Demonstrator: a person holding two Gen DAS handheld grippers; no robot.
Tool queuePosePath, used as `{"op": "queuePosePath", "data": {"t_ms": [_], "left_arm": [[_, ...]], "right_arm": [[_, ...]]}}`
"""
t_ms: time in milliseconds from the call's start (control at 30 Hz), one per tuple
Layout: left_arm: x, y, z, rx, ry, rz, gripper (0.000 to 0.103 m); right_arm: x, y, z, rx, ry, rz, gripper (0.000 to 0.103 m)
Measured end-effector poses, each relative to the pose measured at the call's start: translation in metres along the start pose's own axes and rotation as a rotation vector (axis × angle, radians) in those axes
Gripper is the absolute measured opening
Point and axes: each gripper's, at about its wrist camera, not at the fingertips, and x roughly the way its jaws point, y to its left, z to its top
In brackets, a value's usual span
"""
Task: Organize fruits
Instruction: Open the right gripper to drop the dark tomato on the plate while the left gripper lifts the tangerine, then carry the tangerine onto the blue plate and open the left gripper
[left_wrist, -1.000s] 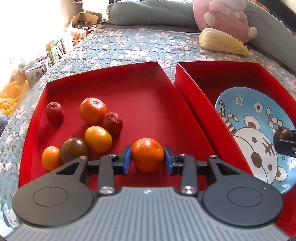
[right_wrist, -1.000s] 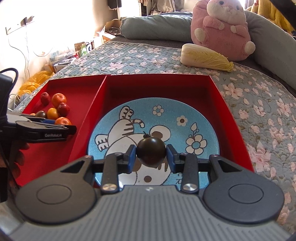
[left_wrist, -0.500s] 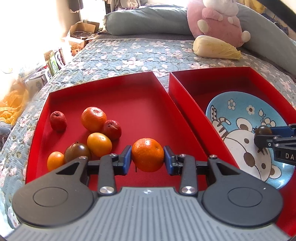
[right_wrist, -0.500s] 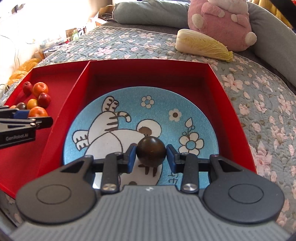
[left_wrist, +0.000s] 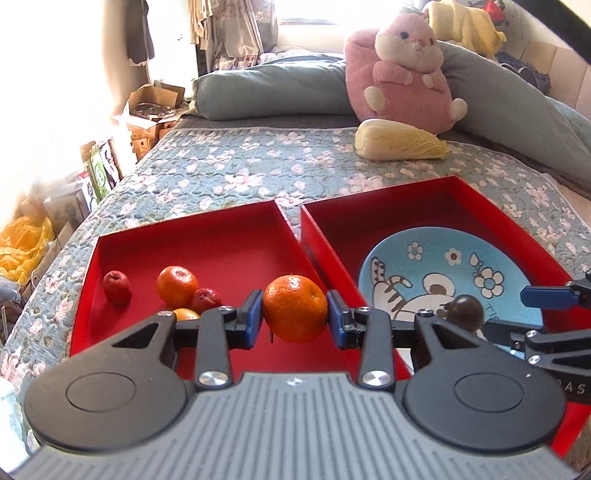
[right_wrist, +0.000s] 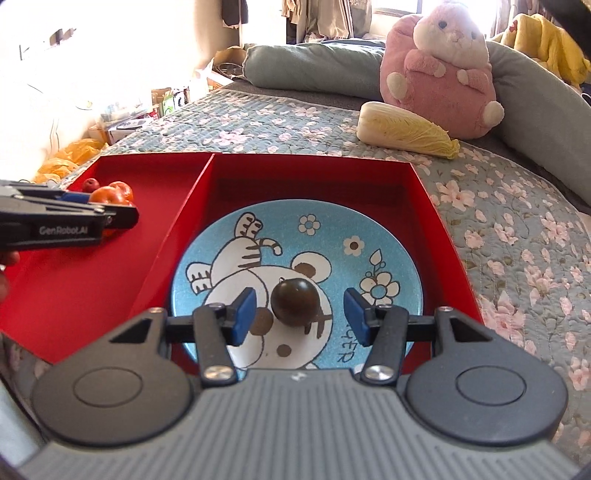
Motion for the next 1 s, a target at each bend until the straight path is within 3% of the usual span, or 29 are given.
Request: {"op": "queuePosePath", "data": {"t_ms": [233,433,600,1000], "left_arm": [[-0.005,-0.047,0.004,0.059,-0.004,-0.086,0.042],[0.012,-0.081,-0.007,0.101,0.069,-0.149,0.043],[0.032,-0.089,-0.019,0.116,0.139,-0.161,0.043],[0.043,-0.096,-0.021,0.139,0.148,-0.188,0.044]], "right_arm": [[-0.011,0.001,-0.014,0.000,0.008,0.020,0.055],[-0.016,-0.003,-0.022,0.007,0.022,0.027,0.055],[-0.015,-0.007,-0.026,0.011,0.034,0.030,0.055],[-0.006,-0.010,-0.032,0.005,0.060,0.027,0.055]]}}
